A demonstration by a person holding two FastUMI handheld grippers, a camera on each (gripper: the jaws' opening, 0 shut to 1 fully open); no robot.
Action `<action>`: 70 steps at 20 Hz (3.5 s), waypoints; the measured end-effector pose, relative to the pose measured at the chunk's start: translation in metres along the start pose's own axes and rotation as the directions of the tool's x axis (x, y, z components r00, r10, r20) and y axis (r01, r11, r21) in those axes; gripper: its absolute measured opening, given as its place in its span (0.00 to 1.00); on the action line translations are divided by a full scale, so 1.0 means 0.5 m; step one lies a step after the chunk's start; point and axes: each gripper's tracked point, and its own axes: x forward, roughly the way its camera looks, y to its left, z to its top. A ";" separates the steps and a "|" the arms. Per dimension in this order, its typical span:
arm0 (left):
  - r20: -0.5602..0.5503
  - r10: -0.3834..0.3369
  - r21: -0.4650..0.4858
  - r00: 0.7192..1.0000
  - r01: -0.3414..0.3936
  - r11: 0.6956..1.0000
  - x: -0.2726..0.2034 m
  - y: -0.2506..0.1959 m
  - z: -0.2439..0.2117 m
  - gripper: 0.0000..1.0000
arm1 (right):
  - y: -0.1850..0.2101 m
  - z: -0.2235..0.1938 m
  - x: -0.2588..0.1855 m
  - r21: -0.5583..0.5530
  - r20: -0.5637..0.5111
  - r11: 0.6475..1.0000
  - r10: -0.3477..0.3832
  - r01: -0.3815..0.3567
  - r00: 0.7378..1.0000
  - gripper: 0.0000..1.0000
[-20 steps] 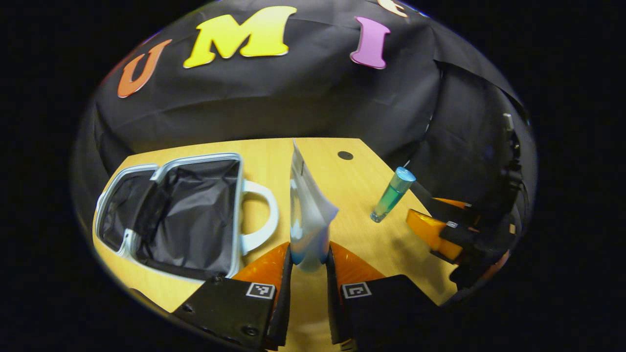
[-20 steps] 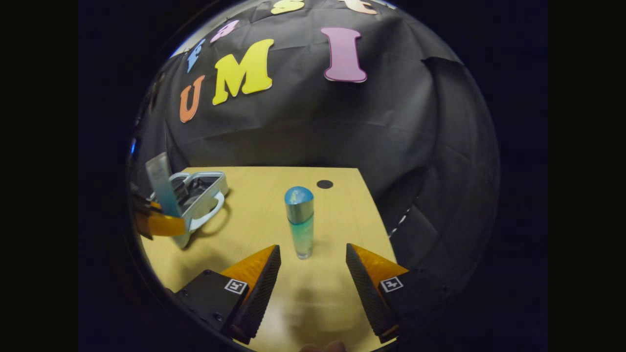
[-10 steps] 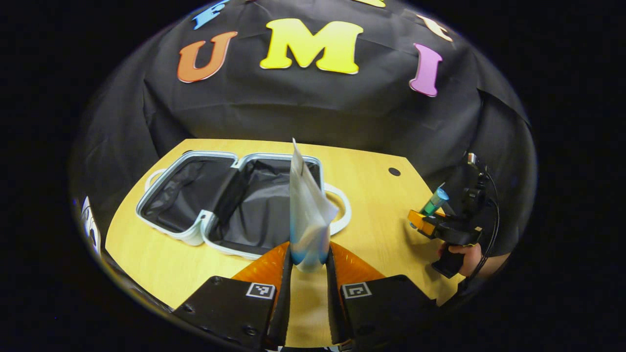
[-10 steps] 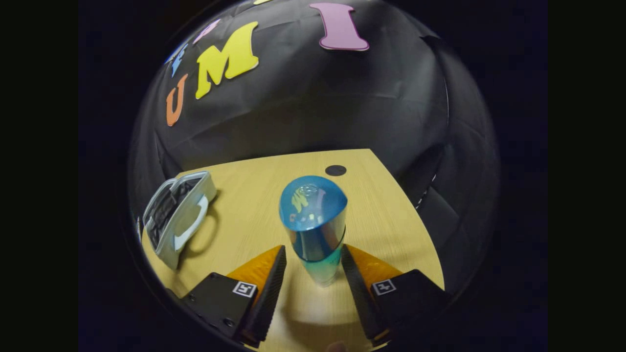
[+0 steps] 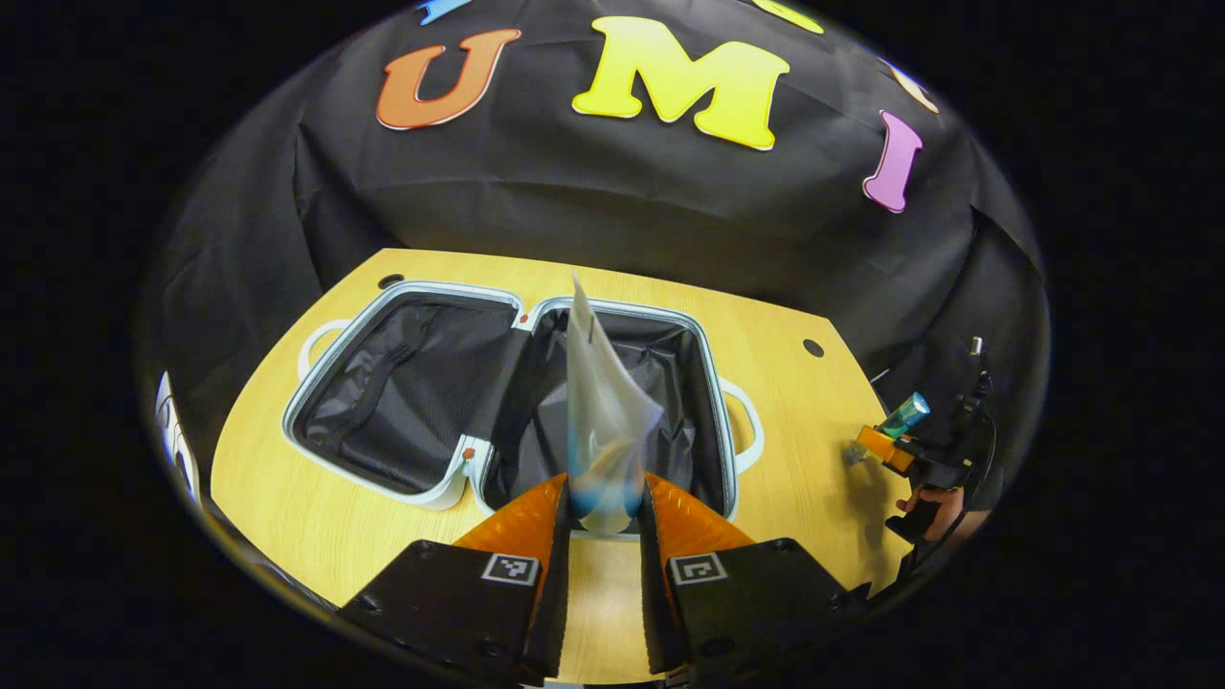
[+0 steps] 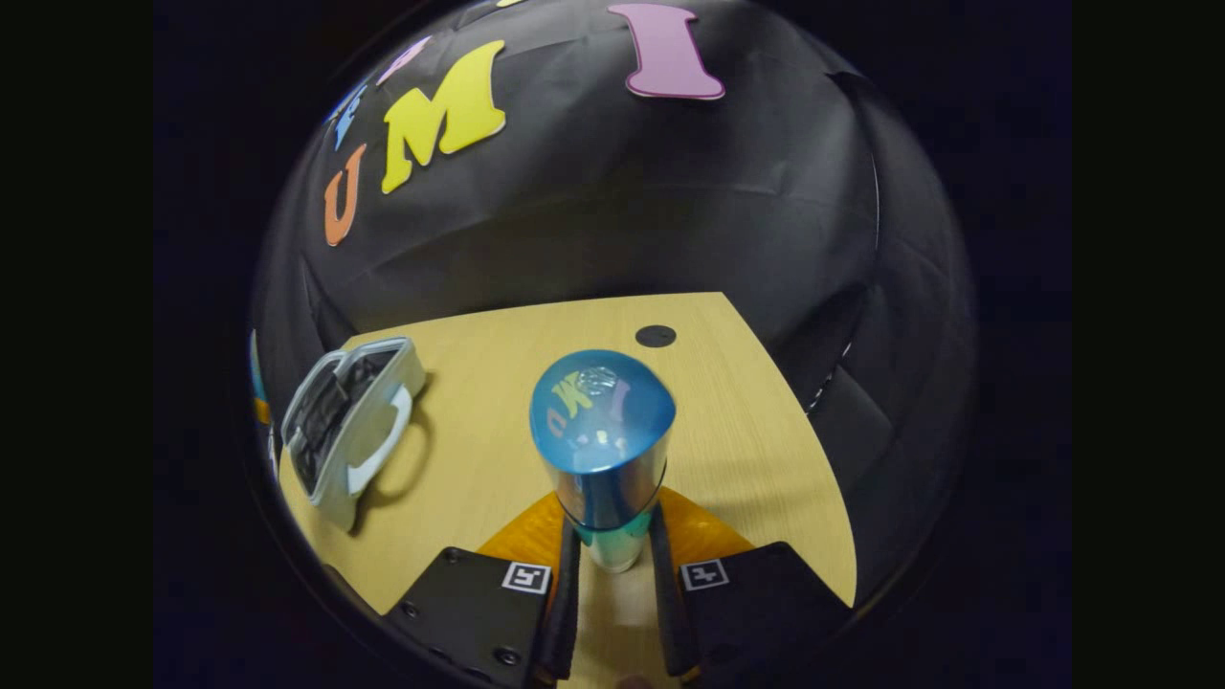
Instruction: First open the suitcase, pack the skin care products into it, and then close the suitcase.
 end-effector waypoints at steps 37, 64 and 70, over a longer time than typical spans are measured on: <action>-0.736 -0.127 -0.035 0.665 0.150 0.988 0.222 0.058 -0.068 0.87 | 0.203 0.024 -0.367 0.179 -0.100 0.952 0.268 -0.248 0.958 0.33; 0.073 -0.027 -0.047 0.997 0.030 0.998 -0.249 0.238 -0.118 0.99 | 0.641 -0.160 0.160 0.071 -0.758 0.997 0.066 -0.019 0.649 0.32; 0.104 -0.050 -0.090 0.993 0.059 0.994 -0.243 0.234 -0.088 0.99 | 0.634 -0.176 0.178 0.017 -0.758 0.999 -0.018 0.048 0.652 0.33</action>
